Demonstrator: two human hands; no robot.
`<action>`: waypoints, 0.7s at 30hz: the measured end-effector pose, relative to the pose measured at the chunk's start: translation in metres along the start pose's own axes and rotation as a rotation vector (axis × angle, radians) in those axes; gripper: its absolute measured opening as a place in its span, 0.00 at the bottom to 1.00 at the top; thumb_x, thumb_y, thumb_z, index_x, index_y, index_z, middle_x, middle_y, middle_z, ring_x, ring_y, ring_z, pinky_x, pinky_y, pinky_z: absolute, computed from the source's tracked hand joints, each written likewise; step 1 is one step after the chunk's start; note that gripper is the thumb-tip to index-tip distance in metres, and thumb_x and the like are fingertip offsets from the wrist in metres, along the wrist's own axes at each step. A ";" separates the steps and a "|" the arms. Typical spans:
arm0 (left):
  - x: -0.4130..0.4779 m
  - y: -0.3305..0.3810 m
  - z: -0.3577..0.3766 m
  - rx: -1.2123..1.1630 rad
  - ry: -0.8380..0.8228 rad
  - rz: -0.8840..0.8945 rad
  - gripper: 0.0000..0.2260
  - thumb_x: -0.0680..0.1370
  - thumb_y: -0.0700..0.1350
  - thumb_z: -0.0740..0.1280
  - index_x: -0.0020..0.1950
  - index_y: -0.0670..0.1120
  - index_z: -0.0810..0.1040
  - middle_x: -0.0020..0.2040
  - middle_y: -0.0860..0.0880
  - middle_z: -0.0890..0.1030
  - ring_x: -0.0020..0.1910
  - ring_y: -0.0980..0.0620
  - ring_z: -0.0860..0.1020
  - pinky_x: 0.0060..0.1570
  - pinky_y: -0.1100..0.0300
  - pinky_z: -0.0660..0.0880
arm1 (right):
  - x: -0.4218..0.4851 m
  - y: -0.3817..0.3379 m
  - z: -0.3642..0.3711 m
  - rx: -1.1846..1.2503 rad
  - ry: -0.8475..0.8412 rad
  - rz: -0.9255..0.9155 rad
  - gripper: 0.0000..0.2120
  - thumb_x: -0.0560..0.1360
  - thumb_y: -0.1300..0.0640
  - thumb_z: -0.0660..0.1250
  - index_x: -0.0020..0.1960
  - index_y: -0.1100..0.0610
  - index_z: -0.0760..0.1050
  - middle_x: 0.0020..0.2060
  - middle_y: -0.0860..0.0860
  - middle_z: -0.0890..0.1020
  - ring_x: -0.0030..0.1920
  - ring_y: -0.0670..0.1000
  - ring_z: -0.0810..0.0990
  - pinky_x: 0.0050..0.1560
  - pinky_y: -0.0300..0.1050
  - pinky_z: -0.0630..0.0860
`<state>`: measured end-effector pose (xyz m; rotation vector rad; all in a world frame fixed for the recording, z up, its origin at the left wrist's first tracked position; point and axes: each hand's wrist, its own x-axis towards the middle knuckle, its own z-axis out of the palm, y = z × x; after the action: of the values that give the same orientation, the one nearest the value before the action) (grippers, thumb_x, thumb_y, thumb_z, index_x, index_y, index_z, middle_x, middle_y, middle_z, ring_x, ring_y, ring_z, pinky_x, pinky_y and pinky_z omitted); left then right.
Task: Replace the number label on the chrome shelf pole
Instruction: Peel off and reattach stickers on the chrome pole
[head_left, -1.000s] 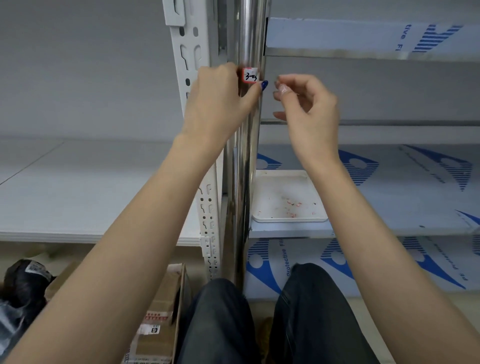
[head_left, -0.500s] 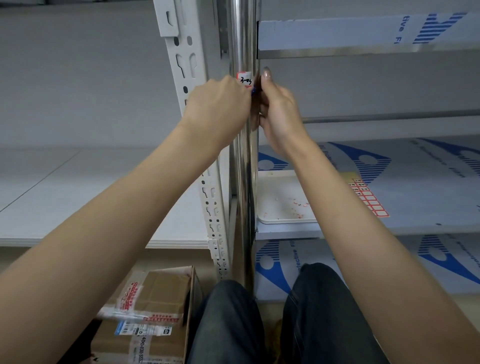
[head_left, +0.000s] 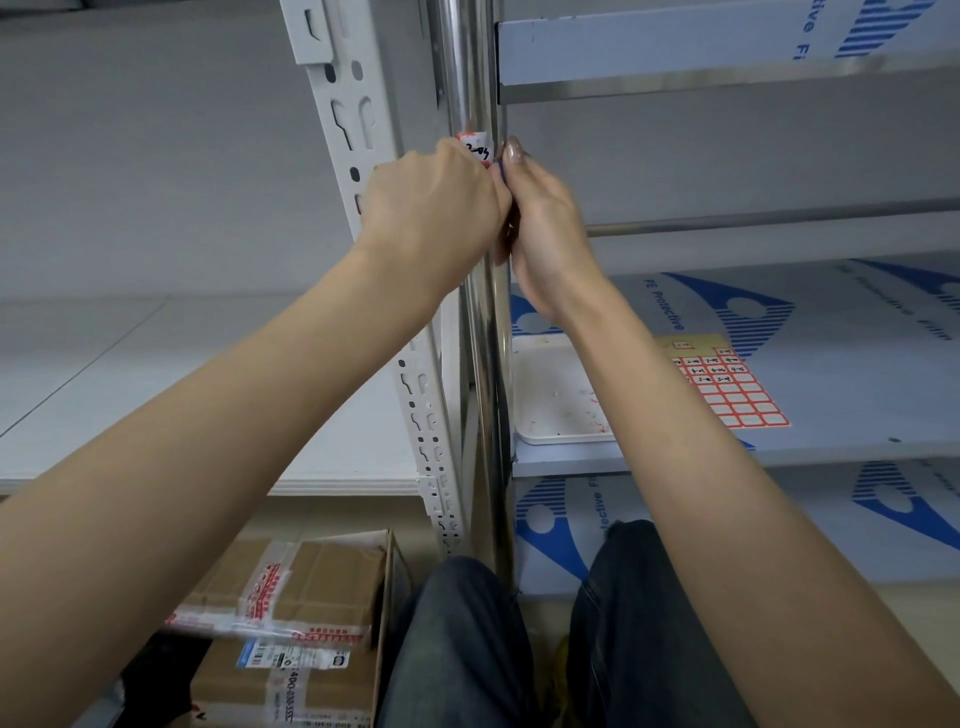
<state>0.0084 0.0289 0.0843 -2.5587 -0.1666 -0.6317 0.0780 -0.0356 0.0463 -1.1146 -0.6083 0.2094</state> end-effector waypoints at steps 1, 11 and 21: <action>0.001 0.001 0.001 0.014 -0.007 0.003 0.16 0.83 0.37 0.46 0.65 0.36 0.68 0.55 0.34 0.72 0.50 0.35 0.75 0.26 0.58 0.52 | 0.000 0.000 0.000 0.017 0.002 0.005 0.17 0.84 0.57 0.51 0.40 0.54 0.72 0.21 0.41 0.76 0.25 0.36 0.73 0.26 0.28 0.65; 0.001 0.006 0.003 -0.027 0.015 -0.022 0.17 0.83 0.36 0.44 0.67 0.34 0.65 0.57 0.33 0.70 0.53 0.35 0.75 0.31 0.54 0.60 | 0.003 0.007 0.007 0.125 0.052 0.035 0.15 0.83 0.57 0.53 0.44 0.55 0.75 0.38 0.47 0.81 0.44 0.45 0.78 0.51 0.38 0.73; 0.003 0.008 0.002 -0.033 -0.005 -0.063 0.16 0.83 0.35 0.45 0.65 0.33 0.66 0.58 0.33 0.70 0.54 0.33 0.75 0.38 0.51 0.63 | 0.002 0.007 0.009 0.147 0.034 0.023 0.15 0.83 0.56 0.53 0.45 0.55 0.75 0.40 0.49 0.80 0.46 0.47 0.77 0.52 0.40 0.71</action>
<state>0.0135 0.0227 0.0803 -2.5960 -0.2418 -0.6569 0.0759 -0.0250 0.0433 -0.9817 -0.5408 0.2507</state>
